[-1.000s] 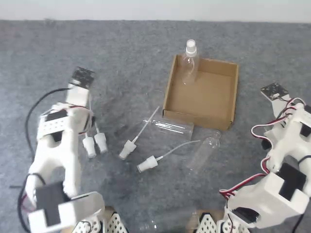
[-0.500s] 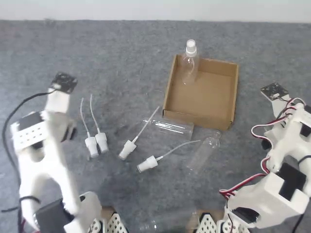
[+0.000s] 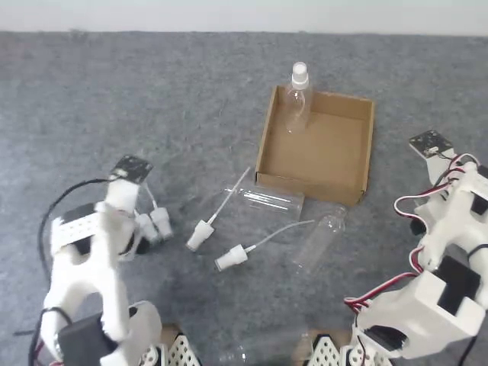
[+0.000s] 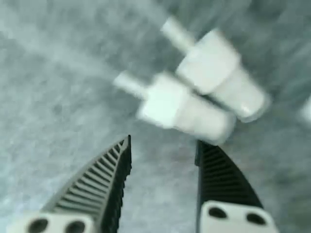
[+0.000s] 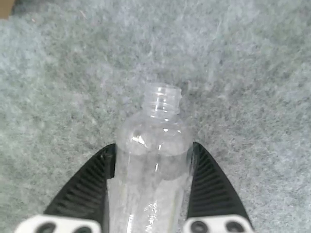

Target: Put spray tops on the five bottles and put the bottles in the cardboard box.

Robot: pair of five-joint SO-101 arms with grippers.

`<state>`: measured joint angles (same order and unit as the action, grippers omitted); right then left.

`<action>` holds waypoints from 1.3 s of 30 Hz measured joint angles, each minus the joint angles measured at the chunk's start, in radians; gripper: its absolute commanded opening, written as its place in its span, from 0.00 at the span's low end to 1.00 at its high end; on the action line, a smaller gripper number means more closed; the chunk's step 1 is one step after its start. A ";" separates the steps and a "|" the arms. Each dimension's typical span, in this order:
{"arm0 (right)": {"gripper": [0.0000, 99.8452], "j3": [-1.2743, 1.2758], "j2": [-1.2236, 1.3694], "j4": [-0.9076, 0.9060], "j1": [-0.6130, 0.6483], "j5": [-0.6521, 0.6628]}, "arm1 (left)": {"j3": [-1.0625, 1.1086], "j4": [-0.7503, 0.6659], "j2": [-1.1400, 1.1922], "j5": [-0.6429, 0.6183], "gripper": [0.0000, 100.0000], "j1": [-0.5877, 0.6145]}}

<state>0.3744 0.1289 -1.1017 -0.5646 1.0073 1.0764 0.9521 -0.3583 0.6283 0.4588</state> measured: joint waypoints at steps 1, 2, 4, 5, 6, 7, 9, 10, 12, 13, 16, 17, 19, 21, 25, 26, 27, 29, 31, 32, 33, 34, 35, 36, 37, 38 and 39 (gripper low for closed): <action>0.02 0.000 0.000 0.000 0.000 0.000 | 0.000 -0.006 -0.003 -0.044 0.20 -0.037; 0.02 0.000 0.000 0.000 0.000 0.000 | 0.000 -0.018 -0.003 -0.094 0.20 -0.069; 0.02 0.000 0.000 0.000 0.000 0.000 | 0.000 -0.061 -0.005 -0.186 0.20 -0.138; 0.02 0.000 0.000 0.000 0.000 0.000 | 0.000 -0.080 -0.005 -0.227 0.20 -0.169; 0.02 0.000 0.000 0.000 0.000 0.000 | 0.000 -0.097 -0.005 -0.265 0.20 -0.198; 0.02 0.000 0.000 0.000 0.000 0.000 | 0.000 -0.110 -0.005 -0.302 0.20 -0.227; 0.02 0.000 0.000 0.000 0.000 0.000 | 0.000 -0.123 -0.005 -0.364 0.20 -0.287; 0.02 0.000 0.000 0.000 0.000 0.000 | 0.000 -0.130 -0.005 -0.391 0.20 -0.313; 0.02 0.000 0.000 0.000 0.000 0.000 | 0.000 -0.152 -0.005 -0.450 0.20 -0.361; 0.02 0.000 0.000 0.000 0.000 0.000 | 0.000 -0.158 -0.005 -0.474 0.20 -0.376; 0.02 0.000 0.000 0.000 0.000 0.000 | -0.008 -0.149 -0.005 -0.503 0.20 -0.405; 0.02 0.000 0.000 0.000 0.000 0.000 | -0.025 -0.126 -0.003 -0.502 0.20 -0.405; 0.02 0.000 0.000 0.000 0.000 0.000 | -0.074 -0.064 -0.003 -0.476 0.20 -0.388; 0.02 0.000 0.000 0.000 0.000 0.000 | -0.140 0.005 -0.003 -0.431 0.20 -0.364; 0.02 0.000 0.000 0.000 0.000 0.000 | -0.288 0.130 -0.003 -0.272 0.20 -0.316; 0.02 0.000 0.000 0.000 0.000 0.000 | -0.315 0.153 -0.003 -0.199 0.20 -0.316; 0.02 0.000 0.000 0.000 0.000 0.000 | -0.334 0.175 -0.003 -0.117 0.20 -0.316; 0.02 0.000 0.000 0.000 0.000 0.000 | -0.351 0.203 -0.003 0.037 0.20 -0.315; 0.02 0.002 0.000 0.000 0.000 0.000 | -0.356 0.206 -0.003 0.141 0.20 -0.308; 0.02 0.002 0.000 0.000 0.000 0.000 | -0.356 0.206 -0.003 0.184 0.20 -0.308; 0.02 0.002 0.000 0.000 0.000 0.000 | -0.356 0.206 -0.003 0.221 0.20 -0.310; 0.02 0.002 0.000 0.000 0.000 0.000 | -0.356 0.206 -0.003 0.253 0.20 -0.311; 0.02 0.002 0.000 0.000 0.000 0.000 | -0.356 0.206 -0.003 0.275 0.20 -0.313; 0.02 0.002 0.000 0.000 0.000 0.000 | -0.356 0.206 -0.003 0.307 0.20 -0.313; 0.02 0.002 0.000 0.000 0.000 0.000 | -0.356 0.206 -0.003 0.336 0.20 -0.311; 0.02 0.002 0.000 0.000 0.000 0.000 | -0.356 0.206 -0.002 0.361 0.20 -0.310; 0.02 0.002 0.000 0.000 0.000 0.000 | -0.358 0.206 0.008 0.377 0.20 -0.310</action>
<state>0.3759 0.1289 -1.1017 -0.5646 1.0073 0.7188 1.1577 -0.3506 1.0058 0.1488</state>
